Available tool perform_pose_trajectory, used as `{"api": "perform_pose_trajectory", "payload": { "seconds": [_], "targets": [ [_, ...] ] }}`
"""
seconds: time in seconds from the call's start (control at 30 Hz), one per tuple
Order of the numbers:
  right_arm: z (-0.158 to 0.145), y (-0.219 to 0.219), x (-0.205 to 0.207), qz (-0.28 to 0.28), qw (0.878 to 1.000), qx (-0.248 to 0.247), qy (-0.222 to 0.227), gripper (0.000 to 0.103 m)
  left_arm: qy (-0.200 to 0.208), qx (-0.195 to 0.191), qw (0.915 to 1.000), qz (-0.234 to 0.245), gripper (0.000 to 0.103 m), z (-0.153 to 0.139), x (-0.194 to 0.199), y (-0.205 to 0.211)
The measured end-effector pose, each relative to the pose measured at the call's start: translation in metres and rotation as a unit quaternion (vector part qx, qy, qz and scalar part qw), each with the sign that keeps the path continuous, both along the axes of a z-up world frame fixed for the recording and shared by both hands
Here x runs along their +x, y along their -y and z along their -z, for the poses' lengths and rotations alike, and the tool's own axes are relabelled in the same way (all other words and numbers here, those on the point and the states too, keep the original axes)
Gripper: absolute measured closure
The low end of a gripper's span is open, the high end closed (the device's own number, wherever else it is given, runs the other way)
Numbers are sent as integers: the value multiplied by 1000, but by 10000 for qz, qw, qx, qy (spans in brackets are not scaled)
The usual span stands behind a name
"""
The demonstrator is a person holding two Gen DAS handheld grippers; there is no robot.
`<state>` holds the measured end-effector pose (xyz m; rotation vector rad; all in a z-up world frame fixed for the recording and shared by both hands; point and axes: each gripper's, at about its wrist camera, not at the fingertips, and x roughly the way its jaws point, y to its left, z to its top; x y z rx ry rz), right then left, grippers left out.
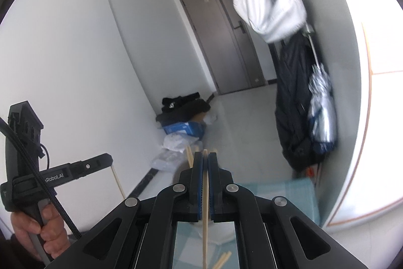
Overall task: Organize utensils
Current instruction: 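Lift the chopsticks in both tools up over the holder opening, then lower the chopsticks into the holder and open both tools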
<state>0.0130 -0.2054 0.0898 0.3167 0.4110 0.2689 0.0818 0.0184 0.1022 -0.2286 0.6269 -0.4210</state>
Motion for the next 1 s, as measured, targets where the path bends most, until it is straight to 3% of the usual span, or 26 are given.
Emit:
{"api": "perform_pose_trajectory", "payload": {
  "seconds": [0.4,0.77,1.0],
  "targets": [
    [-48,-14,56,-207,9989,-95,403,100,365,-182,9992,-56,103,-34,50,2],
    [-49,-16,109,-194,9991,44,365,100,256,-277,9992,-89,103,-32,99,-5],
    [-43,-25,133,-89,9990,-212,379,100,485,11,9988,84,103,-17,111,-1]
  ]
}}
